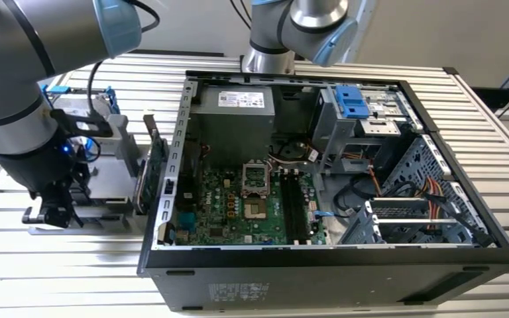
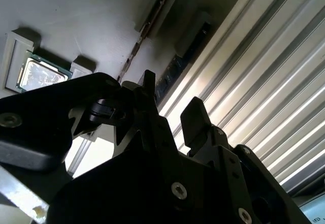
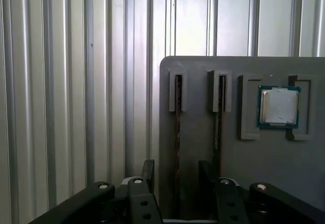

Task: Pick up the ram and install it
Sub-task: 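Pick up the ram and move it above insertion slot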

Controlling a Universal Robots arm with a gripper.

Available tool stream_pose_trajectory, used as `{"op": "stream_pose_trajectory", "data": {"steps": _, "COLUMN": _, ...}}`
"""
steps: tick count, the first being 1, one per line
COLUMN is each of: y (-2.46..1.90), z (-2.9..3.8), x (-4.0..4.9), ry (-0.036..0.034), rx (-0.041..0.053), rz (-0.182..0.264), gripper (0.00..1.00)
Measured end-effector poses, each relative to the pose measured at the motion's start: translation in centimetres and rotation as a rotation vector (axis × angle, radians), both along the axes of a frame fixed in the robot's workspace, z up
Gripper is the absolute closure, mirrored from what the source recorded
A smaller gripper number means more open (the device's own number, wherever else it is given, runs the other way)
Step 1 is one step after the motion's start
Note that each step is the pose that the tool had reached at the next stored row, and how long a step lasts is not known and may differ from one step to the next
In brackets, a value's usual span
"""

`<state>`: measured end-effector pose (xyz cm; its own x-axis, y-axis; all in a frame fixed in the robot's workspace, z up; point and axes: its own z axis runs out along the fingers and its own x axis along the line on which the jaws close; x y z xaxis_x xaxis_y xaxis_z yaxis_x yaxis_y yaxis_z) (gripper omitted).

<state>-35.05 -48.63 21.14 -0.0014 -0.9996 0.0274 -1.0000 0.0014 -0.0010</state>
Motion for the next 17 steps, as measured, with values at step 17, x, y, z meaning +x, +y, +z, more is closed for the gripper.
{"op": "stream_pose_trajectory", "data": {"steps": 17, "y": 0.5, "z": -1.79, "x": -0.58, "ry": 0.0002, "rx": -0.0018, "rz": -0.001, "gripper": 0.0}}
